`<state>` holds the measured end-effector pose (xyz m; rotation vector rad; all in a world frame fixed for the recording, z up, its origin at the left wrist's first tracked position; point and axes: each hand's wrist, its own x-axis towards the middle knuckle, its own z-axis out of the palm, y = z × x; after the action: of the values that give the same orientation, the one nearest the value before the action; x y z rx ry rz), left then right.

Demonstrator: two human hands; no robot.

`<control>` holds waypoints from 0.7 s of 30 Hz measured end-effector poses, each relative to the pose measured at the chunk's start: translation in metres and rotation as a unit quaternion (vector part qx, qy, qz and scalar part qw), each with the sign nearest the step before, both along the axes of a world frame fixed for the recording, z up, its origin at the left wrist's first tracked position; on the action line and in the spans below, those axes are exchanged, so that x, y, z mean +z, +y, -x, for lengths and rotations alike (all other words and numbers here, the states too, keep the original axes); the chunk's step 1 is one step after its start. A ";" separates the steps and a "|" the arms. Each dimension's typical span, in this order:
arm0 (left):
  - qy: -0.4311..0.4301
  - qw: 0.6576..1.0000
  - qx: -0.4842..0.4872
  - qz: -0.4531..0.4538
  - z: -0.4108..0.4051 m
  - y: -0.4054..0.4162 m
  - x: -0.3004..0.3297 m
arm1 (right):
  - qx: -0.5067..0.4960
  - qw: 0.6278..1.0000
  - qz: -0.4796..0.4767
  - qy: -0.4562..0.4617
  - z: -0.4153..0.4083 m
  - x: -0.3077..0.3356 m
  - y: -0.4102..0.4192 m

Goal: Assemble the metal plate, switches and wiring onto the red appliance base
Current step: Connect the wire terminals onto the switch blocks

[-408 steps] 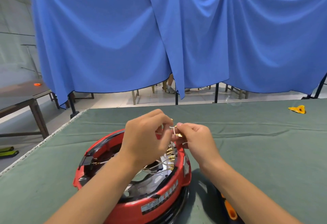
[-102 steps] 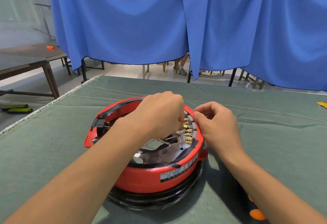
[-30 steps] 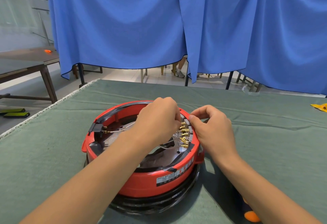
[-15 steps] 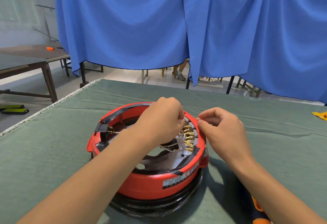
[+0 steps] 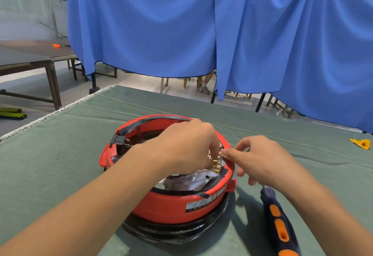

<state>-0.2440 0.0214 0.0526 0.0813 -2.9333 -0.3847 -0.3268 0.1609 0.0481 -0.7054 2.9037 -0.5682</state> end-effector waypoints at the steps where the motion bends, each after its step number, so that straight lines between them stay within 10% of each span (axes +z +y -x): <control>1: 0.001 1.000 -0.002 0.004 0.001 0.000 -0.001 | 0.008 1.000 -0.012 -0.006 -0.001 0.000 -0.001; 21: 0.018 0.998 -0.015 -0.050 0.013 -0.007 -0.009 | 0.065 0.995 0.008 -0.070 0.002 0.002 -0.005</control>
<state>-0.2575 0.0147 0.0440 0.0424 -2.8819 -0.5321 -0.3287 0.1555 0.0500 -0.8145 2.7044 -0.6004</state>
